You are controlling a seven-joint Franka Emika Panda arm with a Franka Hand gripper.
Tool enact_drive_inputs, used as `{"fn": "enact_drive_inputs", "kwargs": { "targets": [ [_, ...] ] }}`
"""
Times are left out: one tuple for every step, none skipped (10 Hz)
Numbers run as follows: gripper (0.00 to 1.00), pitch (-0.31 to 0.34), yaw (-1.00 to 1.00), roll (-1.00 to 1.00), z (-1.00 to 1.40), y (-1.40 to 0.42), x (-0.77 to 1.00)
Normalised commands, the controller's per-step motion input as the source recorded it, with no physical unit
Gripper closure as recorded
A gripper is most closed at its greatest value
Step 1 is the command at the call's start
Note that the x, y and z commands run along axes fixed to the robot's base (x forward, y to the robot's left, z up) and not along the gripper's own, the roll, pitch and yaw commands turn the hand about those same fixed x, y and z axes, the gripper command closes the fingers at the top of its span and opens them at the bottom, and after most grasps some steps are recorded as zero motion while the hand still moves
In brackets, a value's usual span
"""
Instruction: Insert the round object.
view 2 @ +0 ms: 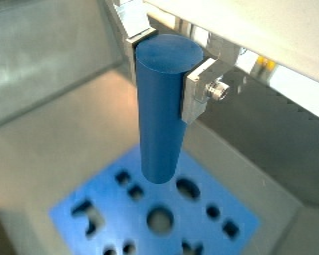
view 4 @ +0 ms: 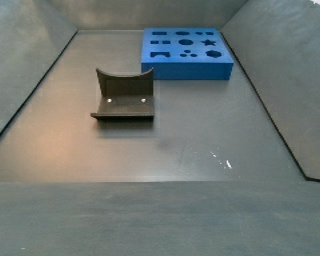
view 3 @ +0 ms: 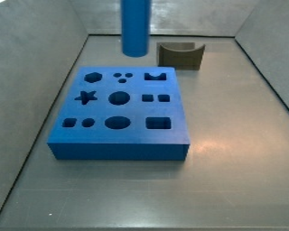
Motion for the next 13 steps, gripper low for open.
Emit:
{"fn": "enact_drive_inputs", "kwargs": {
  "targets": [
    [1.00,-0.120,0.00,0.00,-1.00,0.48,-0.53],
    [1.00,-0.159,-0.01,-0.02,-0.97,0.43,-0.40],
    [1.00,-0.206,-0.09,-0.05,-0.82,0.30,-0.31],
    [1.00,-0.131,-0.02,0.00,-0.54,-0.05,0.00],
    [1.00,-0.031,-0.09,0.00,-0.37,-0.14,0.25],
    [1.00,0.000,-0.08,0.00,-0.29,-0.14,0.30],
    [1.00,0.000,-0.05,0.00,-0.23,-0.16,0.24],
    [1.00,0.000,-0.05,0.00,-0.23,-0.12,0.15],
    [1.00,0.000,-0.05,0.00,-0.20,-0.04,0.05],
    [1.00,0.000,-0.07,0.00,-0.22,0.00,0.00],
    [1.00,-0.011,-0.07,0.00,-0.25,0.00,-0.06],
    [1.00,-0.010,-0.08,0.00,-0.23,0.00,-0.07],
    [1.00,-0.004,-0.08,0.00,-0.21,0.00,-0.05]
  ]
}}
